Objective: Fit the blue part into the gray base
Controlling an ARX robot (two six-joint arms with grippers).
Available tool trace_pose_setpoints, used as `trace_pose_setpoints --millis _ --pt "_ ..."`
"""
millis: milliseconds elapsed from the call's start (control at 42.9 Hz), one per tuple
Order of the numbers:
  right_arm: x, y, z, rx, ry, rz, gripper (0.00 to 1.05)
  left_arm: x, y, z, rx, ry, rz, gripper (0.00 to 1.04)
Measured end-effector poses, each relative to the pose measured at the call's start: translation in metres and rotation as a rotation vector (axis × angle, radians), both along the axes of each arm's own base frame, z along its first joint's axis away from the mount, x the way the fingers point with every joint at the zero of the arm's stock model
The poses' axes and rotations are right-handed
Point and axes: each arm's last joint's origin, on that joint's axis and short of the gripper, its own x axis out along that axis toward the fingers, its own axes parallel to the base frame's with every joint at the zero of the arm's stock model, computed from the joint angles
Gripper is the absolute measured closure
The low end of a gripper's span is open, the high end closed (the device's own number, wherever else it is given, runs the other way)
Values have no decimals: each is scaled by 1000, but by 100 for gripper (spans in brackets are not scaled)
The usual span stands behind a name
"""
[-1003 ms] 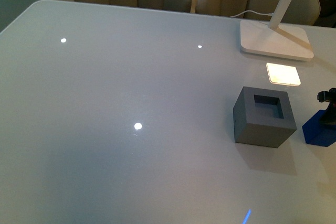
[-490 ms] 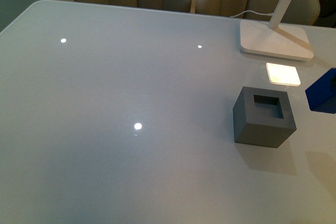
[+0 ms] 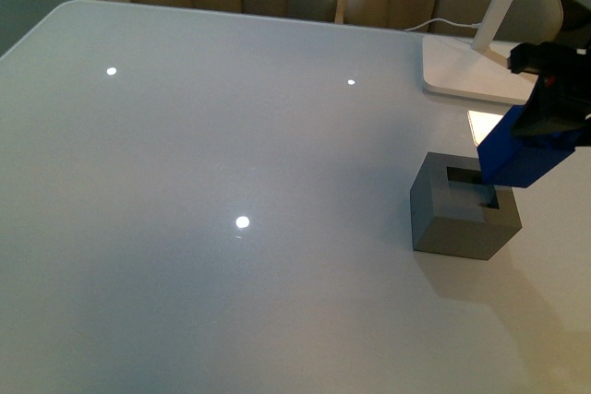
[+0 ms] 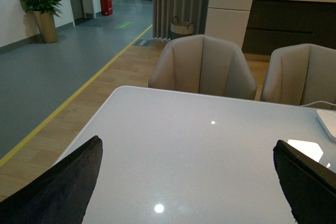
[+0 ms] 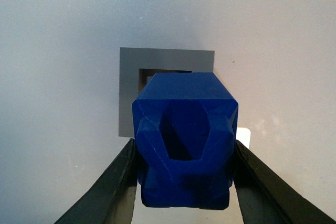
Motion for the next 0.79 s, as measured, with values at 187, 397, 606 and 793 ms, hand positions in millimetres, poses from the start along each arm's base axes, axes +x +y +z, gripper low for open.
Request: trace_pose_setpoints --millis 187,397,606,793 --pt "3 11 -22 6 58 -25 62 0 0 0 0 0 0 7" --pt "10 13 -28 14 59 -54 62 0 0 0 0 0 0 7" --pt "14 14 -30 18 56 -62 62 0 0 0 0 0 0 7" --pt "16 14 -38 22 71 -63 62 0 0 0 0 0 0 7"
